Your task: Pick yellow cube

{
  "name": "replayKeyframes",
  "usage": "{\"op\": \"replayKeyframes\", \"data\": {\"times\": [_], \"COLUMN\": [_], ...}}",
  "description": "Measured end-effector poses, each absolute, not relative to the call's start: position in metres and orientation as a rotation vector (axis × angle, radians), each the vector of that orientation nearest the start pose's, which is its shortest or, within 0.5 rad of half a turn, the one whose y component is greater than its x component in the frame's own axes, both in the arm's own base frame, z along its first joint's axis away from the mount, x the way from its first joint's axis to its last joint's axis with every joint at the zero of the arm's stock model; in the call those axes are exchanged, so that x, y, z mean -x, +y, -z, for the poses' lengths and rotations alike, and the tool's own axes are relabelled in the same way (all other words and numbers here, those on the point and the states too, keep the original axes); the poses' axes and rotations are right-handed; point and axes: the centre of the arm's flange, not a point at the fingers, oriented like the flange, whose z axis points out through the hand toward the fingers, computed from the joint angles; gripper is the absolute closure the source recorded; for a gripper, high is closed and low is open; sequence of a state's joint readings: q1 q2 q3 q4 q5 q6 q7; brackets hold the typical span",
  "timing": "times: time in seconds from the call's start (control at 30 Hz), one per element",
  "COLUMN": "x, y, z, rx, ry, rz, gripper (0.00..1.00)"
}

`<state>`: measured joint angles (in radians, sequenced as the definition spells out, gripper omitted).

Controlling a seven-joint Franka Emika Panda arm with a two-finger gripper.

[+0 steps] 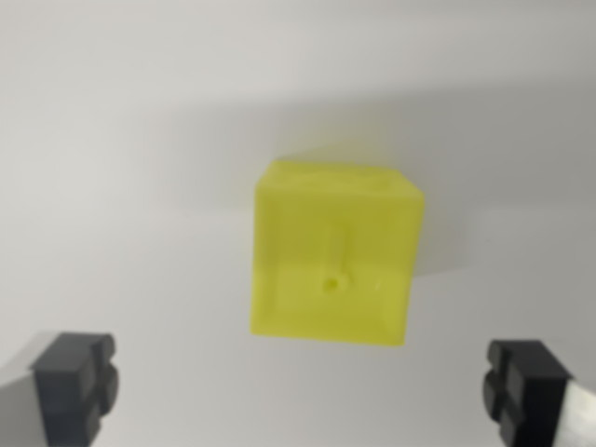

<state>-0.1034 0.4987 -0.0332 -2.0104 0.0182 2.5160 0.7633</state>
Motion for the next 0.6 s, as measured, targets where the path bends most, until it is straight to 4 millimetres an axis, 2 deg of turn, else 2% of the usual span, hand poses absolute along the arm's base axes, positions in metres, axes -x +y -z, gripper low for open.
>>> {"op": "replayKeyframes", "data": {"times": [0.6], "x": [-0.6], "y": [-0.091], "z": [-0.159], "rx": [2.815], "ry": [1.399], "rz": [0.002], "gripper": [0.0]}}
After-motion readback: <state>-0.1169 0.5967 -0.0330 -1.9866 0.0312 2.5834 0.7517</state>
